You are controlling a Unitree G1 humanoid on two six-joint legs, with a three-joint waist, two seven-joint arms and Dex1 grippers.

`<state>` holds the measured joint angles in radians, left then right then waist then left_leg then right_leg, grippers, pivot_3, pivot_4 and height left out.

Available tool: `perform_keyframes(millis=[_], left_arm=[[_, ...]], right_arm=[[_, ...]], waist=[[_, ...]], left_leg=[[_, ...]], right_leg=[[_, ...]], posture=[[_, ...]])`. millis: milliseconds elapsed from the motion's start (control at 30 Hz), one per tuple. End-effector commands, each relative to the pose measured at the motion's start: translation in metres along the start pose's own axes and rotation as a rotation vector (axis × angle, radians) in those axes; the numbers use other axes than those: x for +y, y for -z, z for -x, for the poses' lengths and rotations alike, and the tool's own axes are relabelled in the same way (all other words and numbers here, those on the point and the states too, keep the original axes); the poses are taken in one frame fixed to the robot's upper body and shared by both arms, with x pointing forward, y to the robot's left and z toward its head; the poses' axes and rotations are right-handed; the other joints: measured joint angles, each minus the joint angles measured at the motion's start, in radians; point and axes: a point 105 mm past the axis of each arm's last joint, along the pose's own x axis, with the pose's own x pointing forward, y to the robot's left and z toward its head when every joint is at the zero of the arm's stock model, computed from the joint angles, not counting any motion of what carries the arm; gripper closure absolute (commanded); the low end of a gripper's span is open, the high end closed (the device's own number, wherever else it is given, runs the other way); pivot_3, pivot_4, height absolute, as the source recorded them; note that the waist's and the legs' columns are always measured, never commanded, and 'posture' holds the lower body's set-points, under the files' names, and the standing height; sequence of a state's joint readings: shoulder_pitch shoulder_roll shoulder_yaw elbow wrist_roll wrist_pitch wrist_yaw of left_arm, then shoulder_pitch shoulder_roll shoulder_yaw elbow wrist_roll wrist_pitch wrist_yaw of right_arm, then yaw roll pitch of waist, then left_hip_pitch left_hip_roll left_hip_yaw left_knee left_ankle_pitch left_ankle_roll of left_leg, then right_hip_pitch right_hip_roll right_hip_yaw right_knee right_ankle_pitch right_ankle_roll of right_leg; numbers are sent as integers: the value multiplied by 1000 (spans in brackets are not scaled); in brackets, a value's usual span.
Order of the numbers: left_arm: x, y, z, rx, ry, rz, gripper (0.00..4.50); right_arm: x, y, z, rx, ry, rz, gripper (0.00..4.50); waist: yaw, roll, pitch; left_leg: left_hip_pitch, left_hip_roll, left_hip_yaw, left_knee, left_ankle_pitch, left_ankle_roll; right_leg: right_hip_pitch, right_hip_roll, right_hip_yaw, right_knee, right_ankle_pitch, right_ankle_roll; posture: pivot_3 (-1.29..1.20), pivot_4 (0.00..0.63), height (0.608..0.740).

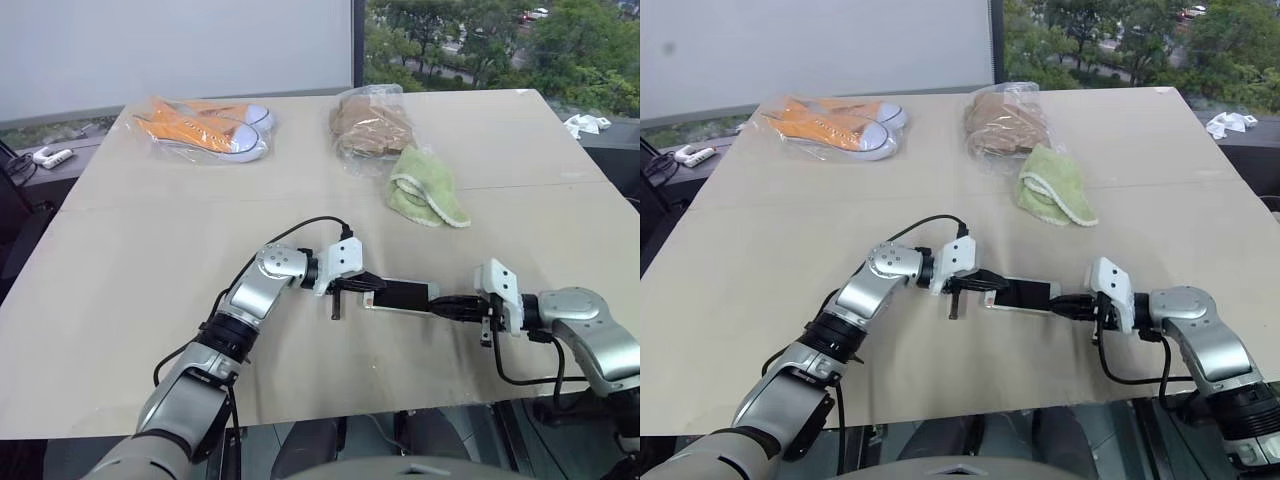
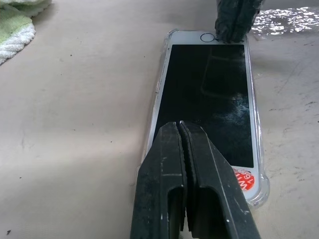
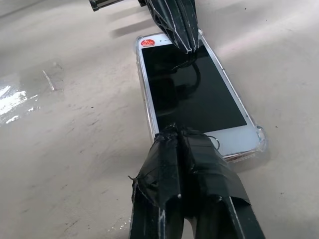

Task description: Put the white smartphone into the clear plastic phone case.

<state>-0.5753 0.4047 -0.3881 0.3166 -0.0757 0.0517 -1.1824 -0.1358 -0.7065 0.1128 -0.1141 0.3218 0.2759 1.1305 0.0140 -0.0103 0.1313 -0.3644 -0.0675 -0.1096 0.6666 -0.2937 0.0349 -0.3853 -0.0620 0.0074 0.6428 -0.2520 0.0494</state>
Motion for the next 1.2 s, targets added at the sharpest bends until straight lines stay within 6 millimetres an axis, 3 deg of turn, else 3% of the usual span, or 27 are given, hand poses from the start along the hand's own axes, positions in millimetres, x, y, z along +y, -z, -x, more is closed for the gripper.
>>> perform_keyframes(millis=[33, 767, 1067, 1167, 1200], left_arm=[[-12, 20, -4, 76, 40, 37, 4453], [-11, 17, -2, 82, 42, 20, 4453], [-11, 18, -1, 86, 41, 20, 4453], [-12, 18, -2, 83, 43, 19, 4500], [-12, 18, -2, 82, 44, 19, 4500]], right_arm=[[-1, 5, 1, 37, -6, 14, 4500], [2, 48, -1, 310, -12, 17, 4500], [-2, 23, -4, 174, 1, -41, 4500], [-3, 19, 1, 159, 2, -62, 3718], [-4, 12, 1, 115, 5, -78, 3219]], waist=[[0, 0, 0], [0, -3, -2], [0, -3, -2], [0, -2, -2], [0, -2, -2]], left_leg=[[0, 0, 0, 0, 0, 0], [2, 0, 0, 0, 0, 0], [3, 0, 0, 0, -1, 1], [3, 0, 0, 0, -1, 1], [3, 0, 0, 0, -1, 1]], right_leg=[[0, 0, 0, 0, 0, 0], [1, 0, 0, 0, 0, 0], [4, 0, -1, 0, 0, 0], [3, 0, 0, 0, 0, 0], [3, 0, 0, 0, 0, 0]], posture=[[0, 150, 740], [0, 150, 740], [0, 150, 740], [0, 150, 740], [0, 150, 740]])
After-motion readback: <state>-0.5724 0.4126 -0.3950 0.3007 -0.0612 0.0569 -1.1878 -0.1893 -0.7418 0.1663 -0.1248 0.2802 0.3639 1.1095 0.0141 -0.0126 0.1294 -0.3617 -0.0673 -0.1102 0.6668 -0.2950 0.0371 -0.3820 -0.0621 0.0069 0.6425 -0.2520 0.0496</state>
